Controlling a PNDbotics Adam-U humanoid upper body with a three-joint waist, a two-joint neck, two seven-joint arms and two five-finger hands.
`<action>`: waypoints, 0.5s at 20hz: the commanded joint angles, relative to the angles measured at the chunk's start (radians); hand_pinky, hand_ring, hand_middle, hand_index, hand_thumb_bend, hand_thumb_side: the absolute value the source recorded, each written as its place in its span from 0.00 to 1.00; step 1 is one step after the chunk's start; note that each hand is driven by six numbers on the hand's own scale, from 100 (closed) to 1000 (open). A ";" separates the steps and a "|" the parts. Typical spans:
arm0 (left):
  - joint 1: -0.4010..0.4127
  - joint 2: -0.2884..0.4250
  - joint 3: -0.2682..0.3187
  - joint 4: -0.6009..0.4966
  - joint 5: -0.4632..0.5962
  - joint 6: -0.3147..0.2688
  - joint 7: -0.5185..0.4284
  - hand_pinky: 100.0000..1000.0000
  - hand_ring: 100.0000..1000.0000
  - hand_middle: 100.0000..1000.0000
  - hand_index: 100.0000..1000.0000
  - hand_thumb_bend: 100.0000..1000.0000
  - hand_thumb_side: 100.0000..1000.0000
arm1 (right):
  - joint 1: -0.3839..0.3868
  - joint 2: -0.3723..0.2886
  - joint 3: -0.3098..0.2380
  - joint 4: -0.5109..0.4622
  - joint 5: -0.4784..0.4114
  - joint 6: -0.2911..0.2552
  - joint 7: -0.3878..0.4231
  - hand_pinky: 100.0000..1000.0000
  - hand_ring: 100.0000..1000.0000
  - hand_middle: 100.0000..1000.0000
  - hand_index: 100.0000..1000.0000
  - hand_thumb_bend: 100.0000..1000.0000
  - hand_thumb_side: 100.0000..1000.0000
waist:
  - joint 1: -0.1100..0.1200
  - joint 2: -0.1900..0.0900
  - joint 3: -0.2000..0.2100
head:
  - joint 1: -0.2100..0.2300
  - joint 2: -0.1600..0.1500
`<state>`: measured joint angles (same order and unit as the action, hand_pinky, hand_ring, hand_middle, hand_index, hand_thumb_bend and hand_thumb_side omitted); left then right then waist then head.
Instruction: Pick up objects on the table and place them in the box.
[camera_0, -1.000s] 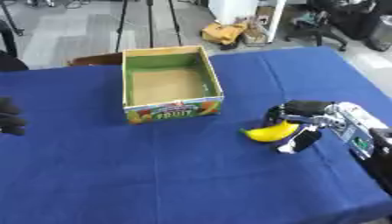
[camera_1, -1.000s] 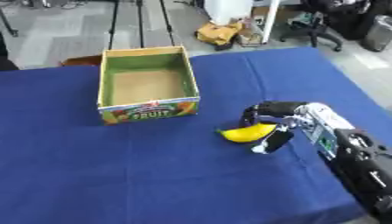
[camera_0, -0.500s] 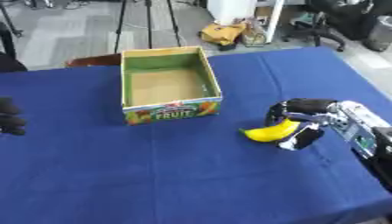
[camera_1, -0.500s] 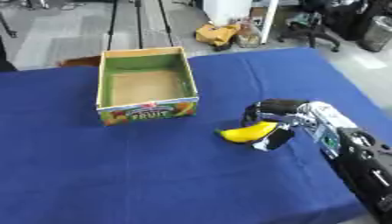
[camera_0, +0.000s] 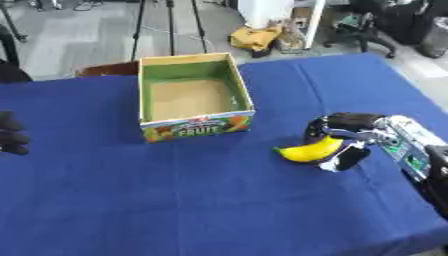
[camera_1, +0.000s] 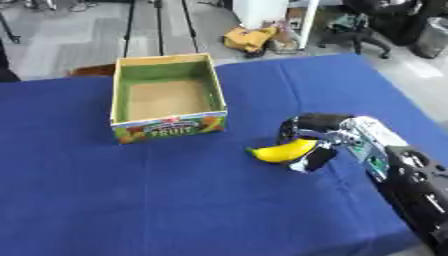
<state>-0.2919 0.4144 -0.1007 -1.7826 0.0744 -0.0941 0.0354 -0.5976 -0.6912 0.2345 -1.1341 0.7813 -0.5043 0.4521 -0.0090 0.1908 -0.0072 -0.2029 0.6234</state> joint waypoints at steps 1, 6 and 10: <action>-0.011 0.013 0.009 -0.015 -0.001 0.000 0.003 0.52 0.55 0.56 0.73 0.46 0.81 | -0.015 -0.029 -0.010 0.000 0.010 -0.003 -0.001 0.67 0.73 0.75 0.76 0.19 0.40 | 0.000 -0.014 0.001 | 0.000 0.005; -0.012 0.013 0.008 -0.016 -0.001 0.000 0.002 0.52 0.55 0.56 0.73 0.46 0.81 | -0.016 -0.025 -0.010 0.007 0.018 -0.005 -0.003 0.67 0.73 0.75 0.76 0.19 0.40 | 0.002 -0.013 0.003 | 0.000 0.006; -0.012 0.013 0.009 -0.016 -0.001 0.000 0.003 0.52 0.55 0.56 0.73 0.46 0.81 | -0.018 -0.023 -0.010 0.010 0.021 -0.006 -0.006 0.67 0.73 0.75 0.75 0.17 0.39 | 0.002 -0.013 0.004 | 0.000 0.005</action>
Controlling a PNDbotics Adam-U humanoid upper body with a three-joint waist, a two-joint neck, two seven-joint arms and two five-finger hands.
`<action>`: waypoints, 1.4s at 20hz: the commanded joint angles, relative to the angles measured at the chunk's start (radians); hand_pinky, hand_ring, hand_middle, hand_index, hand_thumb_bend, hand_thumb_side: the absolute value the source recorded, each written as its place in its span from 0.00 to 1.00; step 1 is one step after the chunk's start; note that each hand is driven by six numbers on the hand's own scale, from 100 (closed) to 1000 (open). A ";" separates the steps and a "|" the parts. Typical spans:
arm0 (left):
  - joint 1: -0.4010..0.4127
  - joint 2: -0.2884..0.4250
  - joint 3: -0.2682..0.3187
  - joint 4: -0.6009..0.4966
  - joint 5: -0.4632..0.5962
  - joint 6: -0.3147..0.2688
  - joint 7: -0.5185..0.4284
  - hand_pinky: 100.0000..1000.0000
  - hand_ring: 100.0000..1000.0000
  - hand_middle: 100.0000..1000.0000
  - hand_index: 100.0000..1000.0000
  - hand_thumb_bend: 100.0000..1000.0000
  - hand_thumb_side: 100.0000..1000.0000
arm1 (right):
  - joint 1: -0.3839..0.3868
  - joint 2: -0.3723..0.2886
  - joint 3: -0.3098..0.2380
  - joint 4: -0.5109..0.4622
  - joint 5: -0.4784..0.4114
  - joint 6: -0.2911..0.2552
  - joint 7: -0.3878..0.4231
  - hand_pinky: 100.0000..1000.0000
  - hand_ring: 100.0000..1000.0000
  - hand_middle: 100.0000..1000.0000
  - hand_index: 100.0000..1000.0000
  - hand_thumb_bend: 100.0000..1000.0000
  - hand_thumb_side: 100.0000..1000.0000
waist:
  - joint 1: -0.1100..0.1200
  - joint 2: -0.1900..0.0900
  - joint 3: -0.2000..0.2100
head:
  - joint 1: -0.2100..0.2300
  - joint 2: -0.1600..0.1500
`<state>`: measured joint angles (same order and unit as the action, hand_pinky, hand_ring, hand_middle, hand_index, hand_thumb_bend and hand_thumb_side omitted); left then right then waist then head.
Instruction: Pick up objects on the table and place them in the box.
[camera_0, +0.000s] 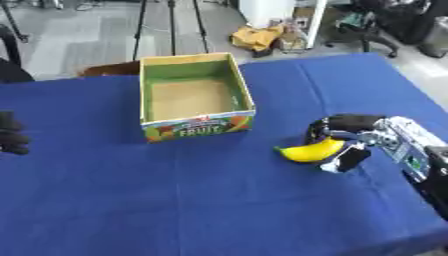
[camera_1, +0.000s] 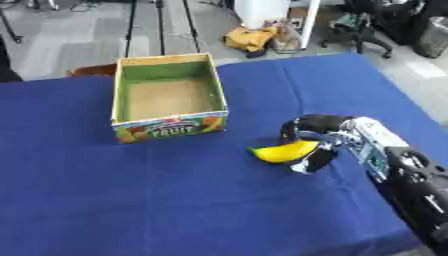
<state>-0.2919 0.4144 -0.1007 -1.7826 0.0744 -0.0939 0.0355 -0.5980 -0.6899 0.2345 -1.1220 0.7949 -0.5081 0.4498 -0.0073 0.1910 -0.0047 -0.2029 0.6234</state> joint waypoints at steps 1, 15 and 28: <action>-0.012 0.013 0.009 -0.016 -0.001 0.000 0.003 0.52 0.55 0.56 0.73 0.46 0.81 | -0.018 -0.025 -0.010 -0.002 0.008 -0.002 -0.004 0.67 0.73 0.75 0.74 0.16 0.38 | 0.000 -0.013 0.002 | -0.001 0.004; -0.012 0.013 0.009 -0.015 -0.001 0.000 0.003 0.52 0.55 0.56 0.73 0.46 0.81 | -0.019 -0.023 -0.008 0.002 0.017 0.005 -0.014 0.67 0.73 0.75 0.65 0.03 0.27 | -0.002 -0.014 0.000 | -0.001 0.003; -0.011 0.014 0.009 -0.014 -0.001 0.000 0.004 0.52 0.55 0.56 0.73 0.46 0.80 | -0.039 -0.033 -0.009 -0.021 0.015 0.008 -0.031 0.67 0.73 0.75 0.61 0.02 0.23 | -0.008 -0.019 -0.002 | 0.000 0.003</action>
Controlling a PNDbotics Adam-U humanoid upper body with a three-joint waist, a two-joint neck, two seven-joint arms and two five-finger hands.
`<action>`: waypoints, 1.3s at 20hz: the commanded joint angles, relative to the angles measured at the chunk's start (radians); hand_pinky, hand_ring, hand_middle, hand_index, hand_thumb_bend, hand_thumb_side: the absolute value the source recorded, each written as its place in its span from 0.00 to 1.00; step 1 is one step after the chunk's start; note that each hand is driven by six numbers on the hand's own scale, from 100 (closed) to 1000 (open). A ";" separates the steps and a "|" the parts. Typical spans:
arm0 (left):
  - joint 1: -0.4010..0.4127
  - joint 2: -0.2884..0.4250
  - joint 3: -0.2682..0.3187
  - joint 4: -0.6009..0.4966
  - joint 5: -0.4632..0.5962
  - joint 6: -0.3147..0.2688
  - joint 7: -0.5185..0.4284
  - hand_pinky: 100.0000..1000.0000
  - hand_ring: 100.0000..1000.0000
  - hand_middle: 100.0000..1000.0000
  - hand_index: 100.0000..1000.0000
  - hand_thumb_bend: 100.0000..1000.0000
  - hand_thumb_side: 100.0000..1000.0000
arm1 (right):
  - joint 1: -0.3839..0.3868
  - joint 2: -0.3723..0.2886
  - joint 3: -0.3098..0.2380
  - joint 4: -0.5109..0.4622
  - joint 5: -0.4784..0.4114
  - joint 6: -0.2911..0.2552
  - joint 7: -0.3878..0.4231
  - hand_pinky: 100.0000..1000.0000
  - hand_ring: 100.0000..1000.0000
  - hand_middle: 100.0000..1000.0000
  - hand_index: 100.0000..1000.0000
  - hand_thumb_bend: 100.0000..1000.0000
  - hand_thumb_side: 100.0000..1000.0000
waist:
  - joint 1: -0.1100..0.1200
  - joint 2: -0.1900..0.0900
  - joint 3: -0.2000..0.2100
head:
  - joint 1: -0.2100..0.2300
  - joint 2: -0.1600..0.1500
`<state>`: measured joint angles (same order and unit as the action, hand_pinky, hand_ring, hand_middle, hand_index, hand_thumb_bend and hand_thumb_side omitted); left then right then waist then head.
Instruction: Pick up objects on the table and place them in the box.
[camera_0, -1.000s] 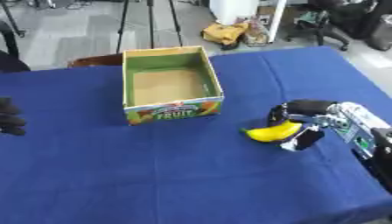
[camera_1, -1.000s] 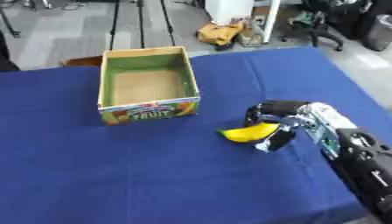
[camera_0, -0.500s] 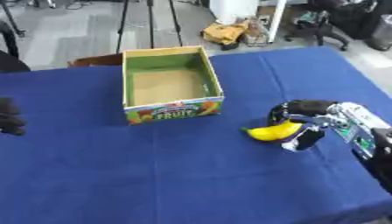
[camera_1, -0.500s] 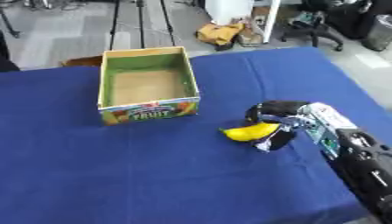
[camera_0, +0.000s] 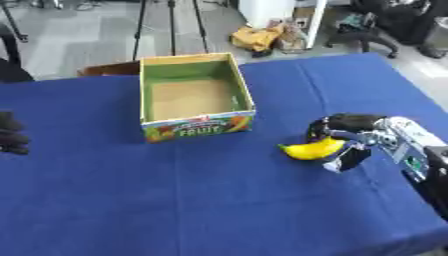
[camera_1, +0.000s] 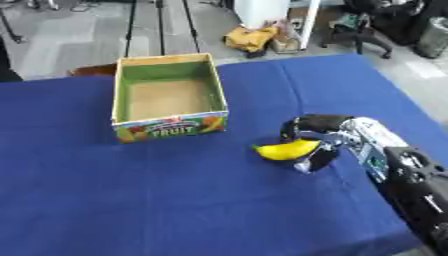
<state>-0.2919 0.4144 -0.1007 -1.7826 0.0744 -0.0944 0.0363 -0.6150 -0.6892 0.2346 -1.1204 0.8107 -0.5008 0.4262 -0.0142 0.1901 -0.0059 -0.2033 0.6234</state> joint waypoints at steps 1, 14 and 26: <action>-0.011 0.014 0.009 -0.014 -0.001 0.000 0.003 0.52 0.55 0.56 0.73 0.46 0.80 | -0.025 -0.035 -0.009 -0.024 -0.001 0.002 -0.008 0.67 0.73 0.75 0.61 0.02 0.23 | -0.002 -0.019 -0.001 | 0.001 0.003; -0.011 0.018 0.006 -0.013 -0.001 0.000 0.000 0.52 0.55 0.56 0.73 0.46 0.80 | -0.112 -0.050 -0.008 -0.031 0.012 0.006 -0.027 0.68 0.73 0.75 0.61 0.05 0.19 | -0.011 -0.021 0.015 | -0.005 -0.003; -0.020 0.021 -0.004 -0.014 0.001 0.000 -0.009 0.52 0.55 0.55 0.73 0.46 0.80 | -0.261 -0.026 -0.014 0.026 0.076 0.019 -0.083 0.70 0.74 0.75 0.61 0.00 0.05 | -0.025 -0.018 0.067 | -0.033 -0.022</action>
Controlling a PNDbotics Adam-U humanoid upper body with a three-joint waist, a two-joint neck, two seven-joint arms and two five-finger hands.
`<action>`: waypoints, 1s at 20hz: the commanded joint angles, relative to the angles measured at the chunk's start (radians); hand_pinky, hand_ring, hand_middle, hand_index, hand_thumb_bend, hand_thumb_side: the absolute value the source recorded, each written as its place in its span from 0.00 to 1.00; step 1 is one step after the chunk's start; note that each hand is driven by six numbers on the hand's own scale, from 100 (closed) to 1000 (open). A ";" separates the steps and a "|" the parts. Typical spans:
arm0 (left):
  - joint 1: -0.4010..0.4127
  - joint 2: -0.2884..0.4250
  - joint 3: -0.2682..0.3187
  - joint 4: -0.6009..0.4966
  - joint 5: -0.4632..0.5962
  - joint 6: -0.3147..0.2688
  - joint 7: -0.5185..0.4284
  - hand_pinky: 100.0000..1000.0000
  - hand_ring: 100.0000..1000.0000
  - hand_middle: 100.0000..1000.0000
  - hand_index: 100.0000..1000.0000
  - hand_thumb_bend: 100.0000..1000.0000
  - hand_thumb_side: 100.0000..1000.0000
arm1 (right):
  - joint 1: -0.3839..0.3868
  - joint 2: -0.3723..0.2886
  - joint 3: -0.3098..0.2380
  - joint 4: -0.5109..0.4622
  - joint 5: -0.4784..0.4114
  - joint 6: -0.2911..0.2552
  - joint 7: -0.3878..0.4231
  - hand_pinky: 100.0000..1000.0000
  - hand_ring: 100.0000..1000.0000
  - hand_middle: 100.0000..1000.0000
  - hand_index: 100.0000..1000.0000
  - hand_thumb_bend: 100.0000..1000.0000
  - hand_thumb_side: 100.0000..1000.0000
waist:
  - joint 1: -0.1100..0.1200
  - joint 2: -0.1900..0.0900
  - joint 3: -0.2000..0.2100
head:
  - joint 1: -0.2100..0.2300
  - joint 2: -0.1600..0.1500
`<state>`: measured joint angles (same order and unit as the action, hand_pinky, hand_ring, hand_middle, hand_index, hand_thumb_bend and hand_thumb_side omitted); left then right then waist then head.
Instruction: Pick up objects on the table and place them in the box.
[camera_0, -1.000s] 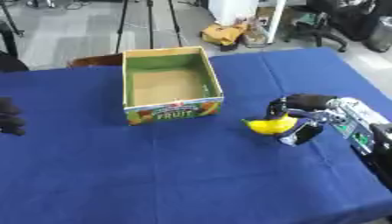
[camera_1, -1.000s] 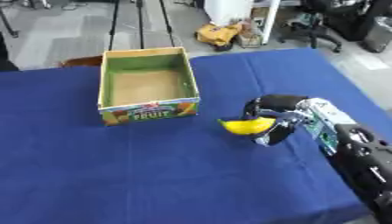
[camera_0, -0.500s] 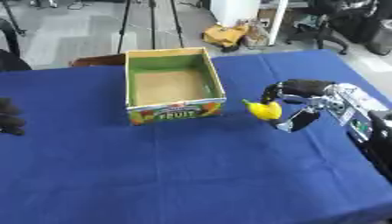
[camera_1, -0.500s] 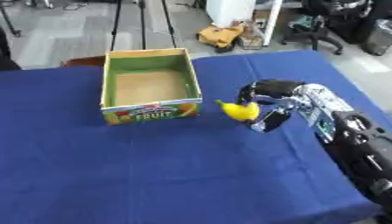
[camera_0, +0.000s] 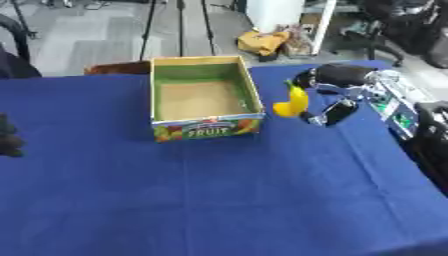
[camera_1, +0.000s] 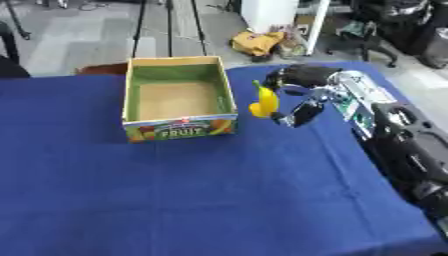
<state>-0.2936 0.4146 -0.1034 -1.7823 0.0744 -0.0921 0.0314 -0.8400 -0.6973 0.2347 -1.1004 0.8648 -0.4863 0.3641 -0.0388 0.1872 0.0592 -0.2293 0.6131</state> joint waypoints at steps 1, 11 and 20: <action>-0.019 0.021 -0.002 -0.014 0.001 -0.002 -0.005 0.52 0.55 0.55 0.73 0.46 0.80 | -0.048 -0.016 -0.016 0.012 0.031 0.006 -0.030 0.70 0.74 0.75 0.61 0.00 0.06 | -0.002 -0.015 0.005 | -0.010 -0.013; -0.027 0.025 -0.008 -0.013 0.000 -0.002 -0.010 0.52 0.55 0.55 0.73 0.47 0.80 | -0.153 0.010 -0.031 0.074 0.106 0.002 -0.086 0.71 0.74 0.75 0.62 0.00 0.04 | -0.023 -0.020 0.063 | -0.025 -0.026; -0.070 0.001 -0.029 -0.031 0.013 0.002 -0.032 0.52 0.55 0.55 0.73 0.47 0.80 | -0.157 0.041 -0.080 0.171 0.156 0.033 -0.092 0.69 0.74 0.75 0.60 0.00 0.04 | -0.006 -0.005 0.182 | -0.116 -0.081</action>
<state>-0.3459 0.4103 -0.1321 -1.7906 0.0804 -0.0895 0.0054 -0.9770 -0.6379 0.1752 -0.9363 1.0087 -0.4615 0.2754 -0.0475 0.1971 0.2498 -0.3286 0.5501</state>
